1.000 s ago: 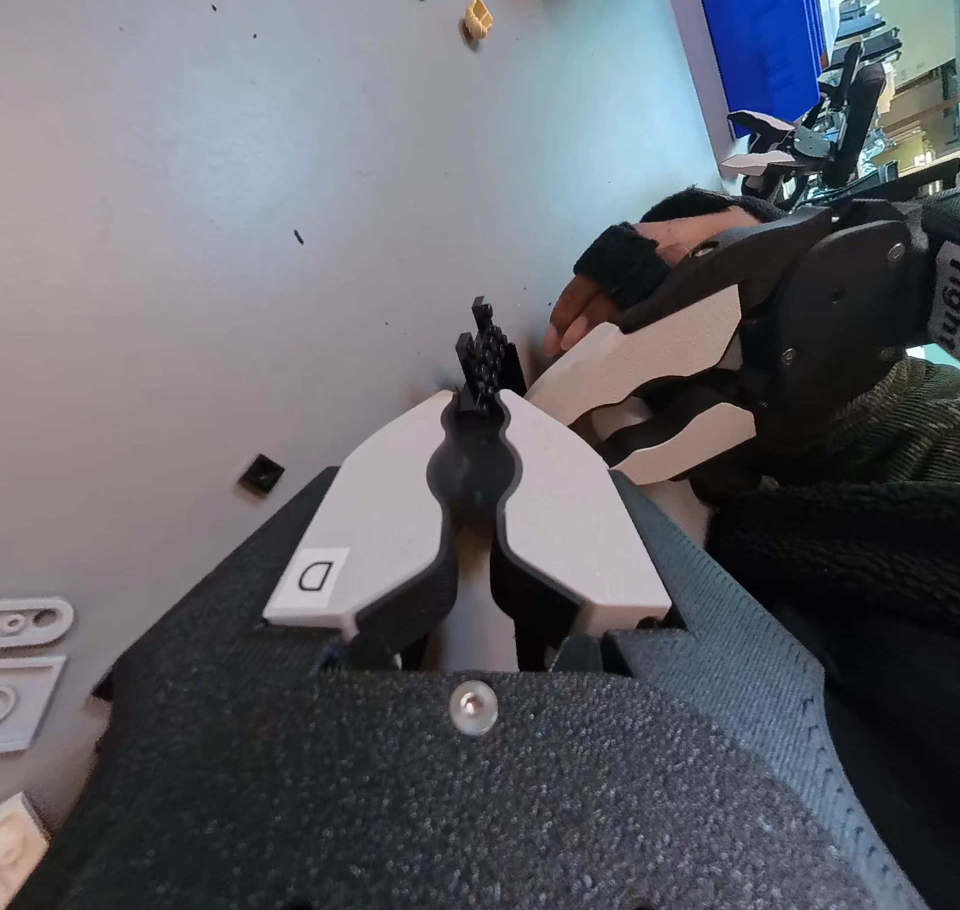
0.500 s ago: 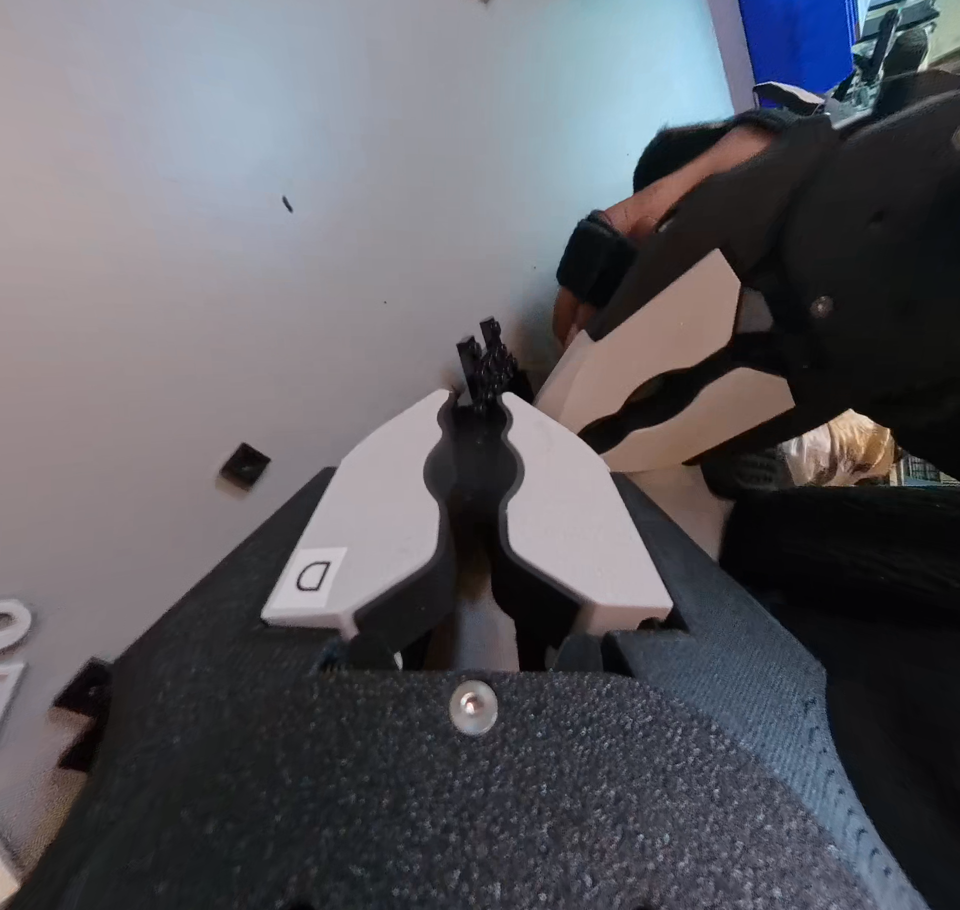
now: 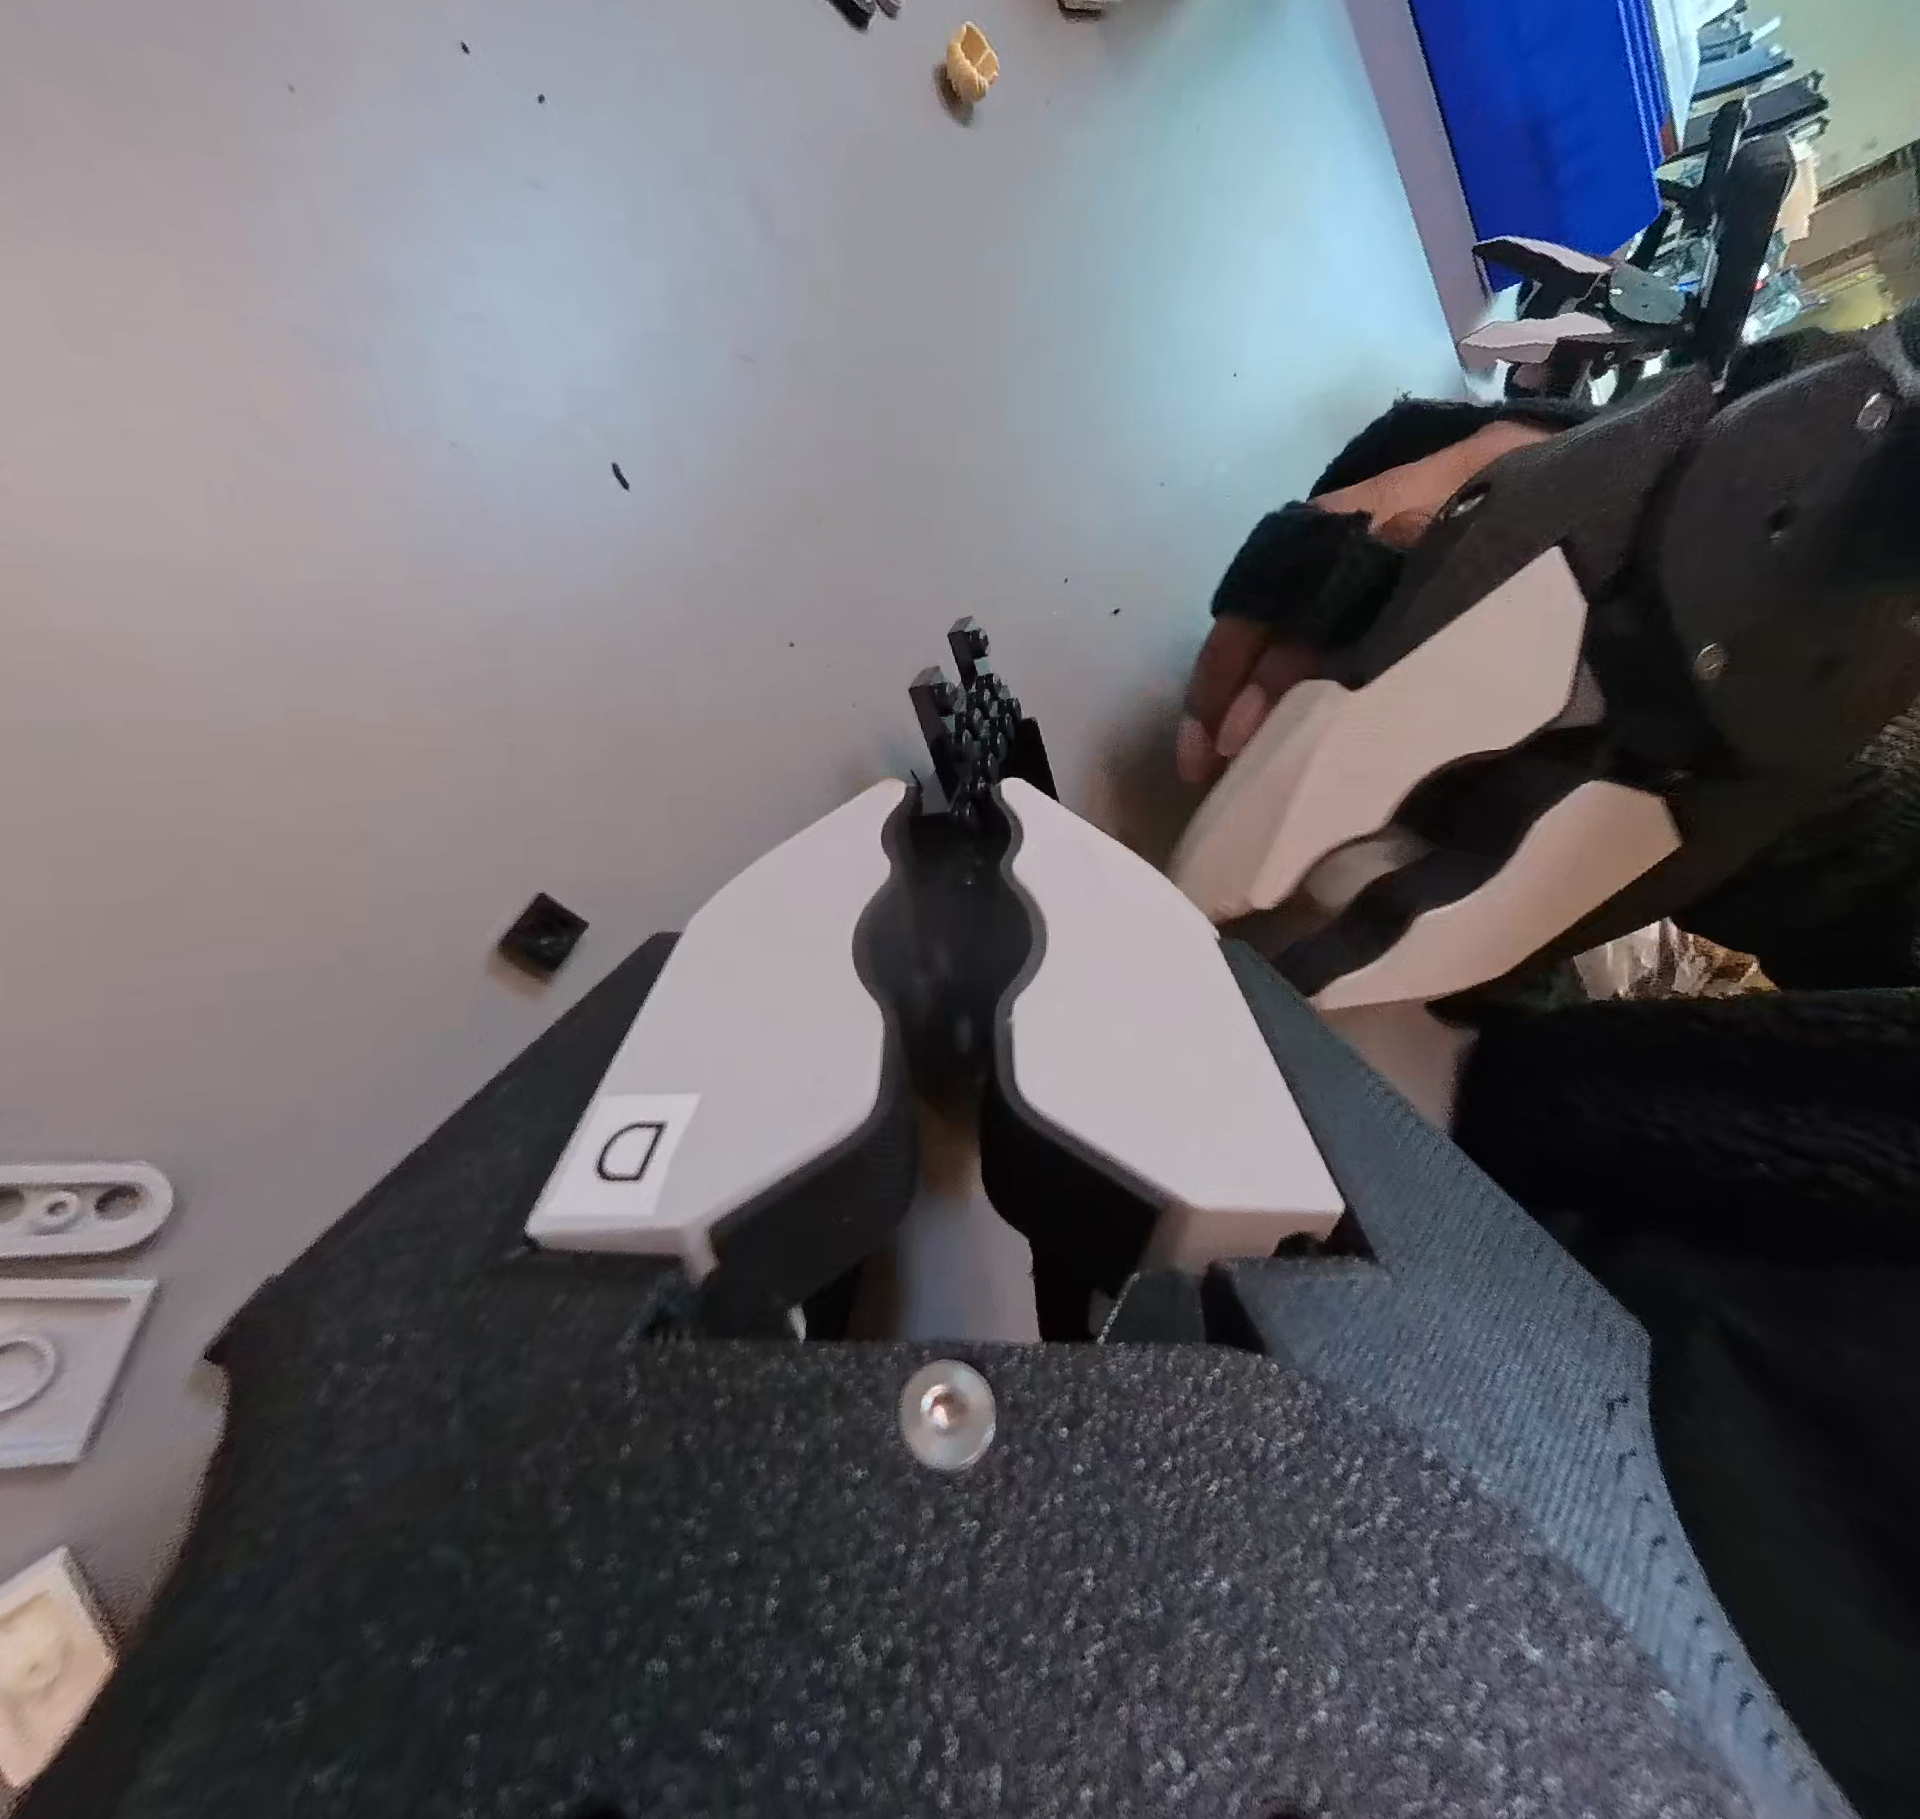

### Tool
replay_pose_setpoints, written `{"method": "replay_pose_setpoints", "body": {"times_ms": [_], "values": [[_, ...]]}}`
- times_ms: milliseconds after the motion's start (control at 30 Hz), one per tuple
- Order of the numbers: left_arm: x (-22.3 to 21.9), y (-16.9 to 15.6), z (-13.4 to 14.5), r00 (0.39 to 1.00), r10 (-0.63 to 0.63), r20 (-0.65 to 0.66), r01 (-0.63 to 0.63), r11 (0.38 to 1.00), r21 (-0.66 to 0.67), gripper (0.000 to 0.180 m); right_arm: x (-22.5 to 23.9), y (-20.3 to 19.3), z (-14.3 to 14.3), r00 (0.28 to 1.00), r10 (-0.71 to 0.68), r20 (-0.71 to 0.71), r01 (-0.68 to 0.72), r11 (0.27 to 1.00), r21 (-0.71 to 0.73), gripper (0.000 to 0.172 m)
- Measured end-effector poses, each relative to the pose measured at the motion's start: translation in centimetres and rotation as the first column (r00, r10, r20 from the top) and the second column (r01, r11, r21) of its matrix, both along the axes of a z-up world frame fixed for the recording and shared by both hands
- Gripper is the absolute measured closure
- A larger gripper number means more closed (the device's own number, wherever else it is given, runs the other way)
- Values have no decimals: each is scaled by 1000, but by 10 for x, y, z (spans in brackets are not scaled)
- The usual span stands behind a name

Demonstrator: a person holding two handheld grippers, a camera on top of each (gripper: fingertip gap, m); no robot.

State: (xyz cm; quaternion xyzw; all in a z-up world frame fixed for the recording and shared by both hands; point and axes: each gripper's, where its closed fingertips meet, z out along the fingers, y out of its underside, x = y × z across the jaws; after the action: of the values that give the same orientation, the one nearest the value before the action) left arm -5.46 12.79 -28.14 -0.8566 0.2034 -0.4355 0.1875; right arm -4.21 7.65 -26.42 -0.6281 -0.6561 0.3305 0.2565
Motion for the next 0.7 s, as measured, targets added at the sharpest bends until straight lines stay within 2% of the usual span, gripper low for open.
{"method": "replay_pose_setpoints", "body": {"times_ms": [100, 200, 300, 433, 700], "values": [[4, -2, 1, 1000, -12, 0, 12, 1000, 2, 170, -2, 11, -5, 998, -55, 17, 54, 995, 81, 134], [5, -4, 1, 1000, 1, 8, -1, 1000, -5, 170, -2, 13, -18, 991, -44, 124, 31, 994, 108, 134], [3, -2, -2, 1000, 22, 3, -22, 1000, -17, 170, -3, 14, -21, 985, -53, 164, 31, 990, 138, 136], [2, -2, -3, 1000, 31, -1, -31, 999, -23, 170, -4, 14, -22, 976, -85, 200, 65, 993, 100, 137], [3, -2, -2, 999, 29, 15, -28, 999, -34, 170, -3, 10, -20, 968, -121, 220, 94, 987, 131, 141]]}}
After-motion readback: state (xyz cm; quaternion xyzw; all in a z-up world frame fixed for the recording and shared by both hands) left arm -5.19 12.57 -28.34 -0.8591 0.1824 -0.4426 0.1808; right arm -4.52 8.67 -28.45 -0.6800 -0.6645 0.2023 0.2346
